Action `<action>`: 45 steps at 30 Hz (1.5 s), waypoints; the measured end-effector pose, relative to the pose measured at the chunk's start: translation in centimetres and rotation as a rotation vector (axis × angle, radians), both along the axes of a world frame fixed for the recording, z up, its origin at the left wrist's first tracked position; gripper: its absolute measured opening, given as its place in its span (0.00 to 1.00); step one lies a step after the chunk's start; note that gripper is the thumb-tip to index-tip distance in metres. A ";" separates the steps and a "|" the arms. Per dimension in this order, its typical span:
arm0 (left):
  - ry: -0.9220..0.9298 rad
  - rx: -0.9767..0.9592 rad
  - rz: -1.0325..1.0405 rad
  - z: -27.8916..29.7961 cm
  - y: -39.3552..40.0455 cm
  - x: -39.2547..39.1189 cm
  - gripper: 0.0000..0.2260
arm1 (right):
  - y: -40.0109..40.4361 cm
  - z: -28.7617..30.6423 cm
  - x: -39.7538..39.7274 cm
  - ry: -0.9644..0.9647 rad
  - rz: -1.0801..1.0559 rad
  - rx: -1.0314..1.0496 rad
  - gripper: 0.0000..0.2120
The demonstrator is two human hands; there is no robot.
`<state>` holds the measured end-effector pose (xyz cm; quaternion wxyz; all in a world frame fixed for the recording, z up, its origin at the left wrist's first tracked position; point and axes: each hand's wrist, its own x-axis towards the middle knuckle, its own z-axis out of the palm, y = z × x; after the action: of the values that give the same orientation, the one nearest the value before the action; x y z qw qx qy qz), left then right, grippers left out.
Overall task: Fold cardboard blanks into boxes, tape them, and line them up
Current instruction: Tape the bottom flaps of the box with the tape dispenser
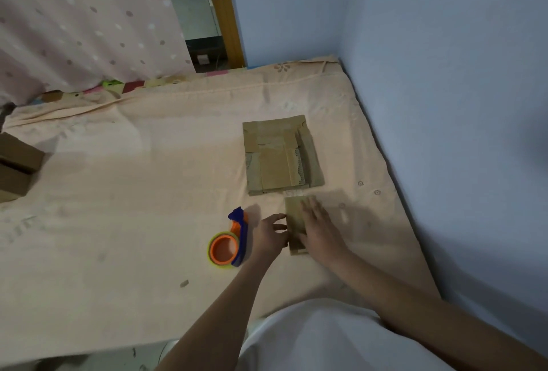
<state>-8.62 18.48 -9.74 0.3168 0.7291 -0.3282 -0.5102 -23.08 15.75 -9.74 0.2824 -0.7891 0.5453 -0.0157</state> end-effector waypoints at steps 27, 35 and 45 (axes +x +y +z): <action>-0.532 0.136 -0.021 -0.3 2.1 7.8 0.02 | -1.6 -0.5 0.0 -0.114 0.047 0.207 0.33; -0.329 -0.052 -0.147 2.1 2.7 5.6 0.21 | -1.7 0.7 0.2 -0.261 -0.137 0.250 0.26; -0.266 -0.058 -0.382 1.4 4.6 6.0 0.22 | -1.7 1.5 -0.7 -0.433 -0.283 0.260 0.20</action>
<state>-2.63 23.11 -8.34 0.1894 0.7053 -0.5137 -0.4504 -23.82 14.02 -8.22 0.4861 -0.6407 0.5743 -0.1532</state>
